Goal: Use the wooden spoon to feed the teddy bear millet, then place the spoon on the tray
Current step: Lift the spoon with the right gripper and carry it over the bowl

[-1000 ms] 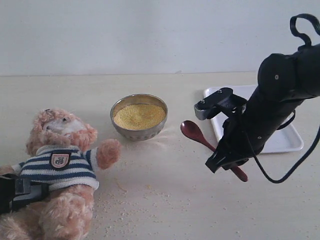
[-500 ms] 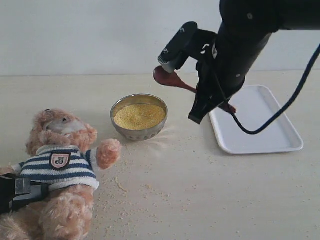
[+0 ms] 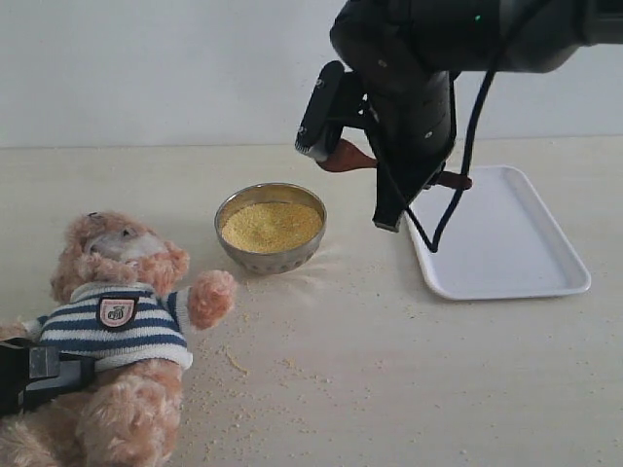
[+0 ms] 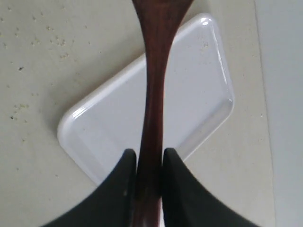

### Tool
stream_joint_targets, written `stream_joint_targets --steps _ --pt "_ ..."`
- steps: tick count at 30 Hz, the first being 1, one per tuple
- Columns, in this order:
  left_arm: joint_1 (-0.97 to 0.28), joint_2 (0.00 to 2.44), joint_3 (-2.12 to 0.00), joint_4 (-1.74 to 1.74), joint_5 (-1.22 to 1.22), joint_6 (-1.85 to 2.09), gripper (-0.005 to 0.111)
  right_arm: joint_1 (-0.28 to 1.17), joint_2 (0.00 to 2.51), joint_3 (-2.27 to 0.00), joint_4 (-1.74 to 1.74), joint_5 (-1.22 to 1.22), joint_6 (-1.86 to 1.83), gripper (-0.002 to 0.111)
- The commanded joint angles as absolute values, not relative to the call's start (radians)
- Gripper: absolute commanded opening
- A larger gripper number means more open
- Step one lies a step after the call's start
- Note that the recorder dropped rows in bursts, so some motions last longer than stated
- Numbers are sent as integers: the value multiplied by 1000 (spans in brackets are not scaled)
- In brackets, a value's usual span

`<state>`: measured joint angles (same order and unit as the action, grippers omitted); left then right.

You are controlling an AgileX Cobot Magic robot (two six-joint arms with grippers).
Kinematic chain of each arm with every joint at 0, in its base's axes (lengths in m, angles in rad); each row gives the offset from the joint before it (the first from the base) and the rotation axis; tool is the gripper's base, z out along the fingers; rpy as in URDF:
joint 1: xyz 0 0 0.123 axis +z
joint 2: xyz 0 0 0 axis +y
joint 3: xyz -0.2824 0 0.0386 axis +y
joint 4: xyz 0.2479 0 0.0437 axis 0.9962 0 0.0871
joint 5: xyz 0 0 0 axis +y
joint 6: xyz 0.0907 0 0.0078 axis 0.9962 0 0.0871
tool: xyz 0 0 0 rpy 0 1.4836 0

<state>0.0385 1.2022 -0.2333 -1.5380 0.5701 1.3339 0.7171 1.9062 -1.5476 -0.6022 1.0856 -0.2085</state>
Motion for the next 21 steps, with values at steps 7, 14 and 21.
stream_joint_targets --steps 7,14,21 --pt "40 1190 -231 -1547 579 1339 5 781 2019 -1632 -690 1102 -237 4" --pt "40 1190 -231 -1547 577 1339 5 879 2077 -1647 -882 1114 -237 4" --pt "40 1190 -231 -1547 577 1339 5 908 2138 -1653 -915 1127 -237 4"
